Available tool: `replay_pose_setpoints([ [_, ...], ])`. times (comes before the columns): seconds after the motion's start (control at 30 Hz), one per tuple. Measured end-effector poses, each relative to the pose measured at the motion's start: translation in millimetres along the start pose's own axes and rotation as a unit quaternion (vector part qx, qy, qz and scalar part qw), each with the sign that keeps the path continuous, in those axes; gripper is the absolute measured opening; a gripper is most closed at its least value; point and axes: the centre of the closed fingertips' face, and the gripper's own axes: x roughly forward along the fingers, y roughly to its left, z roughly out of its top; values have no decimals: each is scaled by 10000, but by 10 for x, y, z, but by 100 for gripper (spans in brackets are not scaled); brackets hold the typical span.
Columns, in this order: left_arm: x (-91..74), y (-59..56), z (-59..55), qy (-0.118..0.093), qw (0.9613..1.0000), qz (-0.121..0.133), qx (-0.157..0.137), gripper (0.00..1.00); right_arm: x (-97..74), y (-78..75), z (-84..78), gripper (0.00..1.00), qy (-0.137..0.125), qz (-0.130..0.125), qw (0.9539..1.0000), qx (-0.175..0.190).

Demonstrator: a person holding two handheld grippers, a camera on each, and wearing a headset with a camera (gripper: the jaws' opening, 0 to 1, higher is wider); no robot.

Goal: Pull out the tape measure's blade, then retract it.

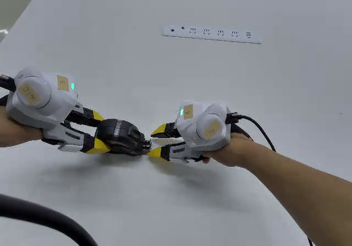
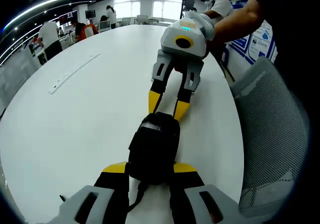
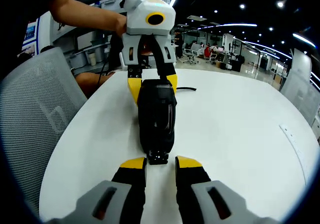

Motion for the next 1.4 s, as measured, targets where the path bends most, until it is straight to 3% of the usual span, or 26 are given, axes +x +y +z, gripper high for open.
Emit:
replay_pose_setpoints([
  [0.47, 6, 13, -7, -24, 10000, -23, -39, 28, 116, 32, -1, 15, 65, 121, 9999, -47],
  [1.4, -13, 8, -45, -40, 9999, -15, -113, 28, 75, 9, 36, 12, 181, 131, 9995, -215],
])
